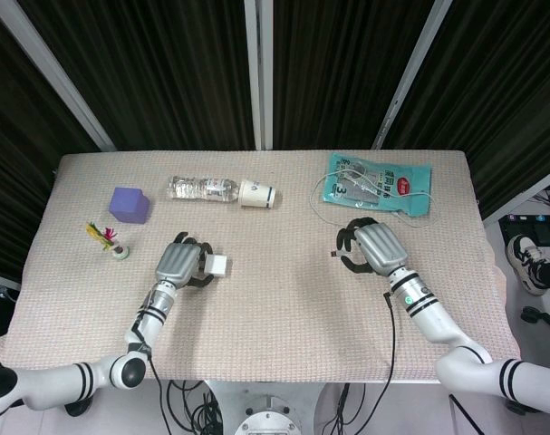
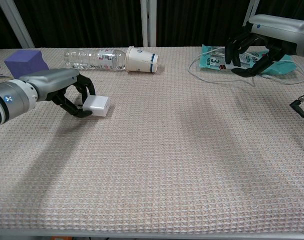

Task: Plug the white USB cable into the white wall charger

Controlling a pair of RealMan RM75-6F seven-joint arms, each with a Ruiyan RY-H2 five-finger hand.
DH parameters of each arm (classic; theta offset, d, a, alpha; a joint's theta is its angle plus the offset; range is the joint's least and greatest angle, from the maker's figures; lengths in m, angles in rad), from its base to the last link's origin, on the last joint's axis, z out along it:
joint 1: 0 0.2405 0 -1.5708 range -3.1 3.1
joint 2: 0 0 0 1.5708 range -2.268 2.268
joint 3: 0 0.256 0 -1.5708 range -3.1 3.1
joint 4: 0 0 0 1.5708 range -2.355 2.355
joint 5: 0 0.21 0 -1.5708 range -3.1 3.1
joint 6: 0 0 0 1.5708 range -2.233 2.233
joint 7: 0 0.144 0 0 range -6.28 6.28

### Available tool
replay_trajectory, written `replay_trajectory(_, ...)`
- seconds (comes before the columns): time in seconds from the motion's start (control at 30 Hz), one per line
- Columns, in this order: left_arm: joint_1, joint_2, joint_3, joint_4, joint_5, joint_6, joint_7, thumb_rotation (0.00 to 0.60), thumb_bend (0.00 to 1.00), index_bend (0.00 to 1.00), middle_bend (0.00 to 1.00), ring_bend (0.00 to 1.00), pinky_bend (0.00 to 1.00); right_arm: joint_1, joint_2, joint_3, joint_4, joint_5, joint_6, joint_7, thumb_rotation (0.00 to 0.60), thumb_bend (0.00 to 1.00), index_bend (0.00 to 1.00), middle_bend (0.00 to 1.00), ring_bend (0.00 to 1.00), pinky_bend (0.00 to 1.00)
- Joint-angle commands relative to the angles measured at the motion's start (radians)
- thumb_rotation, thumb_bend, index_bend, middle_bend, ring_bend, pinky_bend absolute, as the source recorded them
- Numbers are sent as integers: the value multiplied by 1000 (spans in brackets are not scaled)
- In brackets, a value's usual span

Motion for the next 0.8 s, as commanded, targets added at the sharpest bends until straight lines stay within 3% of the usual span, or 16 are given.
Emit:
replay_trajectory(0.03, 12, 20, -8, -43, 14, 29, -13, 513, 379, 450, 424, 232, 114, 15, -6, 3, -19, 10, -30, 4, 600, 359, 655, 578, 291, 263)
replay_trajectory(0.37, 10, 38, -58, -165, 11, 122, 16, 492, 374, 450, 424, 231, 117, 132, -81, 68, -80, 166, -156, -66, 600, 373, 664, 584, 300, 251)
replay_trajectory(0.8, -3, 31, -85, -227, -1, 182, 53, 494, 374, 450, 428, 239, 117, 295, -190, 134, -27, 483, -157, -261, 600, 372, 669, 583, 300, 239)
